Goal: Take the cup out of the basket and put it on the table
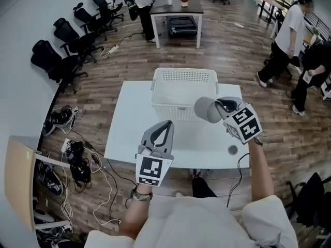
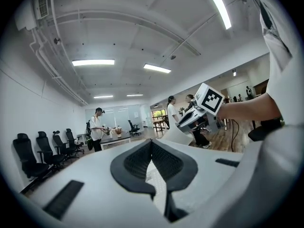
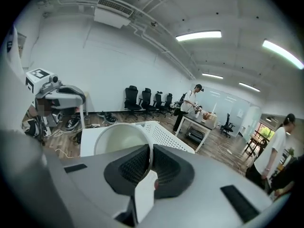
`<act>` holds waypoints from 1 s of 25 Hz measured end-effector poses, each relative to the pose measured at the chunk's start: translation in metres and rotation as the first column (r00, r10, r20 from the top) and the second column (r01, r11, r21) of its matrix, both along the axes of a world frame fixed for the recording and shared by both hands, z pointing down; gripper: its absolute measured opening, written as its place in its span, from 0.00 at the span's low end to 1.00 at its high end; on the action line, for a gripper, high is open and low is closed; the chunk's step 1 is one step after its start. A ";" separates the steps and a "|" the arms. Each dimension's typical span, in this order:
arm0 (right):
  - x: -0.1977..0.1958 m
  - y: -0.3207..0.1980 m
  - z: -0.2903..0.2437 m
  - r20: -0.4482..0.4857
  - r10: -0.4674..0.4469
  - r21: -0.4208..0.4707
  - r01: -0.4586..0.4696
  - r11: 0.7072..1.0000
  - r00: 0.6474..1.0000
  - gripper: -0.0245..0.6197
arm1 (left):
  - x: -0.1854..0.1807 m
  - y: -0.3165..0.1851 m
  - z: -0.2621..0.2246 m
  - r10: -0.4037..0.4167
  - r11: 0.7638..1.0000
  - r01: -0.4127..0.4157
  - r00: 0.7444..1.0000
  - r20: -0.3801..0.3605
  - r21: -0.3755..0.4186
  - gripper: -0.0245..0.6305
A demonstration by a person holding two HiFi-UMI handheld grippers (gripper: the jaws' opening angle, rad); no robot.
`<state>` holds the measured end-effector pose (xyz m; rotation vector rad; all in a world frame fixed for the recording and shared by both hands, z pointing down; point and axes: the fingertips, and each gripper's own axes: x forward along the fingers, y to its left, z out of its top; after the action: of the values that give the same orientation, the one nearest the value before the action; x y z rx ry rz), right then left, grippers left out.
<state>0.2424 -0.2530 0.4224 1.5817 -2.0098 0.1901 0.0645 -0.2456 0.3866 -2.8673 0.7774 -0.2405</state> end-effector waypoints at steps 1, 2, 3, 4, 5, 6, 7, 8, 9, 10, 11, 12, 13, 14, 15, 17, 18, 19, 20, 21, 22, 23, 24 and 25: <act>-0.001 0.011 -0.006 0.016 0.016 0.022 -0.016 1.000 1.000 0.09 | 0.001 0.005 -0.003 0.010 1.000 -0.010 1.000 -0.002 0.006 0.04; -0.002 0.021 -0.012 0.032 0.031 0.043 -0.032 0.999 0.999 0.09 | 0.002 0.009 -0.007 0.019 1.000 -0.019 1.000 -0.004 0.012 0.04; -0.002 0.031 -0.018 0.049 0.045 0.065 -0.048 0.997 0.998 0.09 | 0.003 0.014 -0.010 0.027 0.999 -0.027 1.000 -0.006 0.018 0.04; -0.003 0.040 -0.024 0.066 0.059 0.087 -0.065 0.994 0.996 0.09 | 0.004 0.018 -0.014 0.035 0.999 -0.035 0.999 -0.009 0.024 0.04; -0.003 0.050 -0.030 0.083 0.074 0.110 -0.083 0.990 0.994 0.09 | 0.005 0.023 -0.018 0.042 0.999 -0.042 0.999 -0.011 0.031 0.04; -0.003 0.059 -0.036 0.100 0.088 0.134 -0.101 0.986 0.991 0.09 | 0.007 0.027 -0.022 0.049 0.998 -0.048 0.999 -0.014 0.037 0.04; -0.003 0.069 -0.041 0.116 0.101 0.157 -0.119 0.980 0.988 0.09 | 0.008 0.032 -0.026 0.056 0.998 -0.055 0.998 -0.017 0.044 0.04; -0.003 0.078 -0.047 0.131 0.114 0.181 -0.137 0.974 0.985 0.09 | 0.009 0.037 -0.029 0.062 0.997 -0.061 0.998 -0.021 0.051 0.04; -0.003 0.087 -0.052 0.145 0.126 0.203 -0.154 0.967 0.981 0.09 | 0.009 0.041 -0.033 0.067 0.996 -0.066 0.997 -0.025 0.058 0.04; -0.003 0.096 -0.058 0.157 0.136 0.224 -0.169 0.960 0.978 0.09 | 0.010 0.046 -0.037 0.072 0.995 -0.070 0.997 -0.029 0.064 0.04; -0.003 0.104 -0.063 0.167 0.144 0.244 -0.183 0.952 0.975 0.09 | 0.011 0.050 -0.041 0.076 0.995 -0.073 0.997 -0.032 0.071 0.04; -0.003 0.112 -0.068 0.175 0.151 0.261 -0.193 0.946 0.973 0.09 | 0.012 0.053 -0.044 0.079 0.994 -0.076 0.996 -0.035 0.076 0.04; -0.003 0.118 -0.074 0.180 0.155 0.276 -0.201 0.940 0.971 0.09 | 0.013 0.056 -0.047 0.082 0.994 -0.078 0.996 -0.037 0.081 0.04; -0.004 0.124 -0.079 0.182 0.159 0.290 -0.207 0.934 0.970 0.09 | 0.013 0.059 -0.049 0.084 0.993 -0.080 0.996 -0.039 0.085 0.04; -0.005 0.130 -0.084 0.181 0.162 0.302 -0.212 0.929 0.970 0.09 | 0.012 0.062 -0.051 0.085 0.993 -0.081 0.996 -0.041 0.088 0.04; -0.008 0.141 -0.094 0.181 0.166 0.331 -0.219 0.918 0.970 0.09 | 0.010 0.068 -0.055 0.083 0.992 -0.079 0.996 -0.045 0.096 0.04; -0.010 0.147 -0.098 0.184 0.166 0.347 -0.222 0.911 0.969 0.09 | 0.009 0.071 -0.056 0.081 0.992 -0.076 0.996 -0.047 0.101 0.04; -0.011 0.151 -0.102 0.189 0.167 0.361 -0.226 0.905 0.968 0.09 | 0.008 0.073 -0.058 0.078 0.992 -0.073 0.996 -0.051 0.106 0.04; -0.012 0.156 -0.105 0.194 0.167 0.372 -0.230 0.899 0.967 0.09 | 0.008 0.076 -0.059 0.076 0.991 -0.069 0.996 -0.057 0.110 0.04; -0.012 0.160 -0.107 0.199 0.167 0.381 -0.234 0.895 0.966 0.09 | 0.008 0.079 -0.060 0.074 0.991 -0.066 0.995 -0.065 0.115 0.04; -0.013 0.164 -0.108 0.204 0.167 0.387 -0.236 0.891 0.965 0.09 | 0.008 0.081 -0.061 0.073 0.991 -0.064 0.995 -0.071 0.119 0.04; -0.014 0.167 -0.109 0.207 0.168 0.390 -0.239 0.889 0.964 0.09 | 0.008 0.084 -0.062 0.071 0.991 -0.063 0.995 -0.071 0.120 0.04; -0.014 0.170 -0.110 0.208 0.169 0.393 -0.241 0.888 0.963 0.09 | 0.008 0.086 -0.062 0.070 0.991 -0.062 0.995 -0.070 0.122 0.04; -0.015 0.171 -0.111 0.208 0.171 0.394 -0.243 0.886 0.963 0.09 | 0.007 0.087 -0.064 0.070 0.990 -0.061 0.995 -0.070 0.123 0.04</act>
<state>0.2275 -0.0817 0.3118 2.1162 -2.1037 -0.0333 0.0717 -0.1586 0.3230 -2.7947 0.6838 -0.0759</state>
